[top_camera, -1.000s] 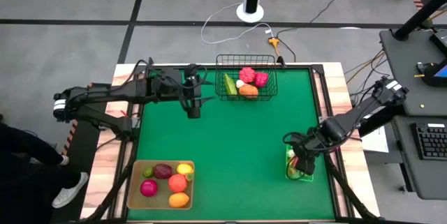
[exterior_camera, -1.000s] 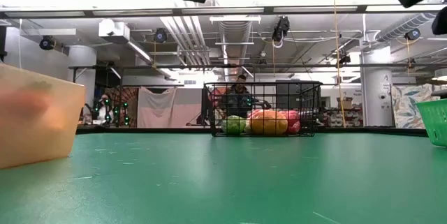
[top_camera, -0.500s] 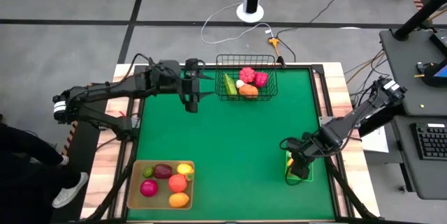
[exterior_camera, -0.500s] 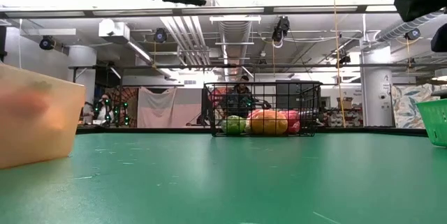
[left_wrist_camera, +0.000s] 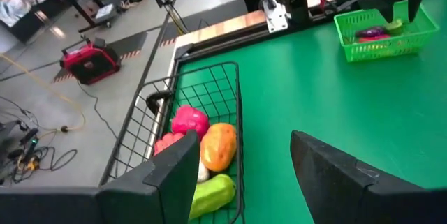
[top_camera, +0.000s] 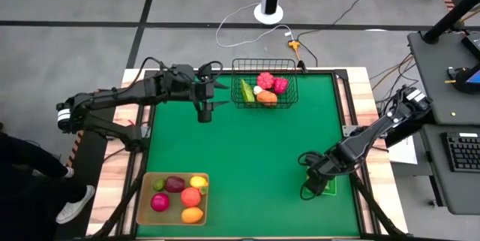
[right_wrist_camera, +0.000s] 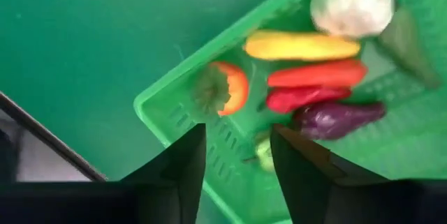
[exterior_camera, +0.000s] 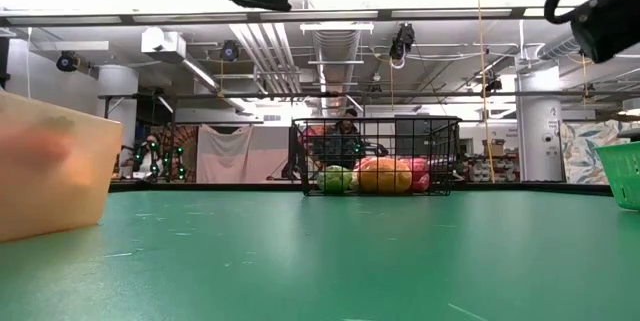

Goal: Sort produce into baskets
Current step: Move the strawberry into the orange bin

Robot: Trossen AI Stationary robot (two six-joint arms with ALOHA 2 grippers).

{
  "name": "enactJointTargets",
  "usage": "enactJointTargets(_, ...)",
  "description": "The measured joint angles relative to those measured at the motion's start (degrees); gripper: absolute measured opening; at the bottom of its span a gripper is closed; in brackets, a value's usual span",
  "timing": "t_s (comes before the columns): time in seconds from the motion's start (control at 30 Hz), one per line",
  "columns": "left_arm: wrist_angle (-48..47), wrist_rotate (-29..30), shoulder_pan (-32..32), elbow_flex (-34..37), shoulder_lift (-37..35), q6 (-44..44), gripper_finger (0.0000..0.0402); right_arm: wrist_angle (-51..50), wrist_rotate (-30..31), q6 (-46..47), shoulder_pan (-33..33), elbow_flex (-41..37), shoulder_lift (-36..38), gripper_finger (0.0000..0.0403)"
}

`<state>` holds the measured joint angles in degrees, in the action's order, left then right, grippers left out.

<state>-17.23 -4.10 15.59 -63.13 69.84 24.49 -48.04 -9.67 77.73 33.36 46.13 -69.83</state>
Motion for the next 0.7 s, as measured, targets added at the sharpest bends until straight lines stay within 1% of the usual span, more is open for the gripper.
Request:
enactJointTargets(0.1, -0.2, 0.0, -0.1, 0.1, 0.0, -0.3, 0.0206, 0.5, -1.4, 4.3, 0.0, 0.0, -0.6, 0.0162)
enactJointTargets(0.23, -0.3, 0.0, -0.1, 0.2, 0.1, -1.5, 0.0206, 0.7, -1.3, 8.2, 0.0, 0.0, -0.8, 0.0172)
enactJointTargets(0.47, -0.4, 0.0, 0.0, 0.4, 0.1, -2.8, 0.0206, 0.7, -1.2, 15.5, 0.0, -0.2, -0.9, 0.0167)
enactJointTargets(0.7, -0.1, 0.0, 0.0, 0.7, 0.1, -2.8, 0.0206, 0.6, -0.9, 15.7, 0.0, -0.3, -1.2, 0.0157)
